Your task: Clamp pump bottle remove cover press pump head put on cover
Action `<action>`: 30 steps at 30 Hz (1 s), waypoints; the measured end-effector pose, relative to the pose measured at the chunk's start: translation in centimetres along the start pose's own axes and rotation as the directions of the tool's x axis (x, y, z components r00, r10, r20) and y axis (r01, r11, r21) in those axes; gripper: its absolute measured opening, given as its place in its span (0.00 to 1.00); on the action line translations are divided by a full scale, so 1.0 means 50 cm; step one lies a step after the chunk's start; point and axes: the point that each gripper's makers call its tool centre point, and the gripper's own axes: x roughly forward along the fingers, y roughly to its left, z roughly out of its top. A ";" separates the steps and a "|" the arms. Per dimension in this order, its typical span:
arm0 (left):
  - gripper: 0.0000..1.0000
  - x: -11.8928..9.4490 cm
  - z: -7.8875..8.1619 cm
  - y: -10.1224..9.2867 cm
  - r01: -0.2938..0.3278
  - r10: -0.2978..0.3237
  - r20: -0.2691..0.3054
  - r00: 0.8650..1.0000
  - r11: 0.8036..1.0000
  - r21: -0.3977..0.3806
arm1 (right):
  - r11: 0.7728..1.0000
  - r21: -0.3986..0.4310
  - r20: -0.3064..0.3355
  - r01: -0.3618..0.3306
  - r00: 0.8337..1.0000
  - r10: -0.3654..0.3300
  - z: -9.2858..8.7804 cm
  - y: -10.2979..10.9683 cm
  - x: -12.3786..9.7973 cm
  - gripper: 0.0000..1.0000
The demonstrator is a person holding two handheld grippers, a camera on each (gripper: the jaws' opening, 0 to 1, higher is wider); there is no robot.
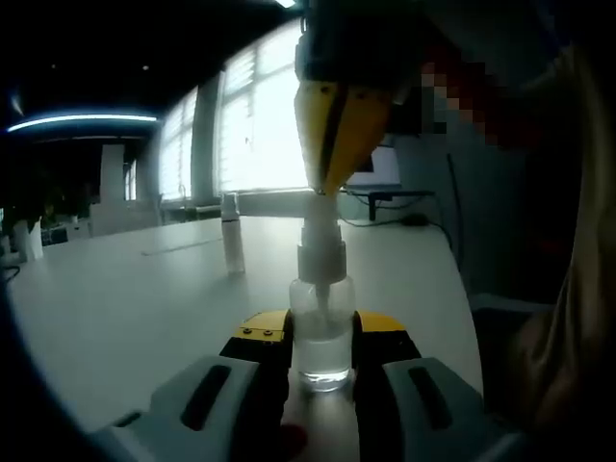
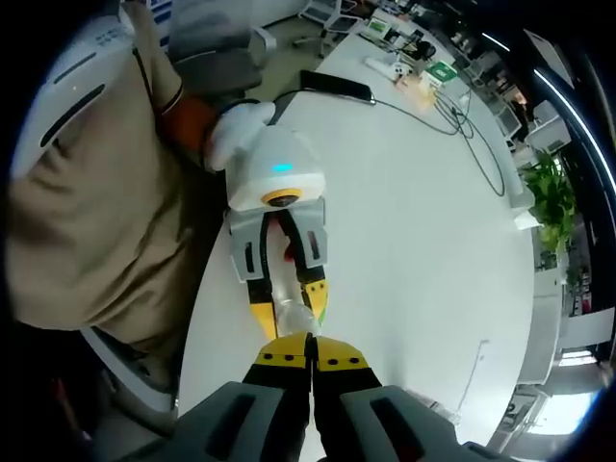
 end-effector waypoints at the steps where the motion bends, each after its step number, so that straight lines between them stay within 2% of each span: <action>1: 0.15 0.000 0.000 0.000 0.002 -0.002 0.000 1.000 1.000 0.000 | 1.000 -0.001 -0.004 -0.004 1.000 0.004 0.000 0.001 0.000 0.00; 8: 0.15 0.000 0.001 0.003 0.001 -0.001 -0.004 1.000 1.000 -0.022 | 1.000 0.000 -0.025 -0.020 0.999 0.020 0.002 -0.006 0.004 0.00; 30: 0.15 0.000 0.000 0.002 -0.003 0.003 -0.004 1.000 1.000 -0.017 | 0.998 -0.003 -0.060 -0.064 0.996 0.064 0.002 -0.002 0.006 0.00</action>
